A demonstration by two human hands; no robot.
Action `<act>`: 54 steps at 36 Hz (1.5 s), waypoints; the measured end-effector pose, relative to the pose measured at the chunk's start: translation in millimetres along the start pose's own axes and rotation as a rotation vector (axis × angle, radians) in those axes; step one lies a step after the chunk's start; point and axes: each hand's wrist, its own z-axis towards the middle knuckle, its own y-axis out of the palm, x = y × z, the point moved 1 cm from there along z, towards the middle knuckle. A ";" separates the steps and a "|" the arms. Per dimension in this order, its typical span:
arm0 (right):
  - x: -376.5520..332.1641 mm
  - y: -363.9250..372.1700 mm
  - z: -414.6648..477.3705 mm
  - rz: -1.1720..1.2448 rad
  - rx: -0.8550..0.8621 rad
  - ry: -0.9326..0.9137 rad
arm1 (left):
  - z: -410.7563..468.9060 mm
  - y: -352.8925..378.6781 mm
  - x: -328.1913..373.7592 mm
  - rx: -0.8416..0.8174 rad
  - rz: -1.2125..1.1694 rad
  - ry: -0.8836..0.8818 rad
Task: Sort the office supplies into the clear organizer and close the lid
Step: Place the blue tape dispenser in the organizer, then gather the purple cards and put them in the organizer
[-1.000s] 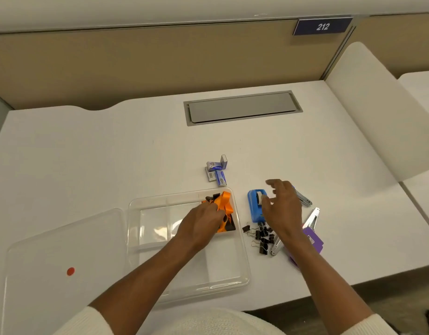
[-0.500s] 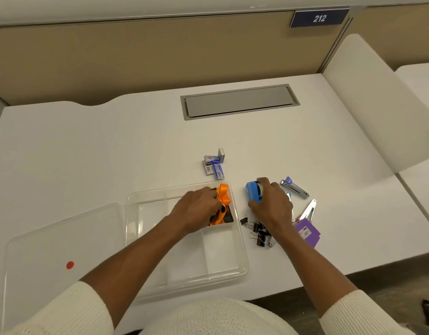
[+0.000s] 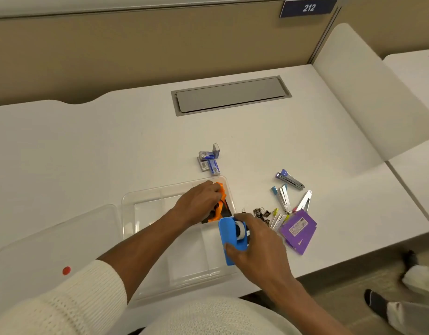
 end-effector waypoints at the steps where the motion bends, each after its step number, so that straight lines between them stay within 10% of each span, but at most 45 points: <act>1: -0.8 5.2 -0.8 -0.036 -0.022 -0.003 | 1.6 -0.2 -0.1 -0.011 -0.006 -0.003; 15: -4.5 69.5 2.3 -0.412 -0.138 -0.093 | -11.3 -22.8 3.8 0.082 0.184 0.009; 29: 7.4 50.7 -8.7 -0.177 -0.013 -0.137 | -9.0 0.3 14.9 -0.201 0.029 -0.213; 43: 119.5 -27.4 -10.4 0.228 0.472 0.544 | 8.1 -38.3 73.0 0.017 0.244 -0.266; 54: 171.9 -31.9 7.3 0.504 0.470 0.845 | 77.3 9.9 170.1 -0.084 -0.411 -0.034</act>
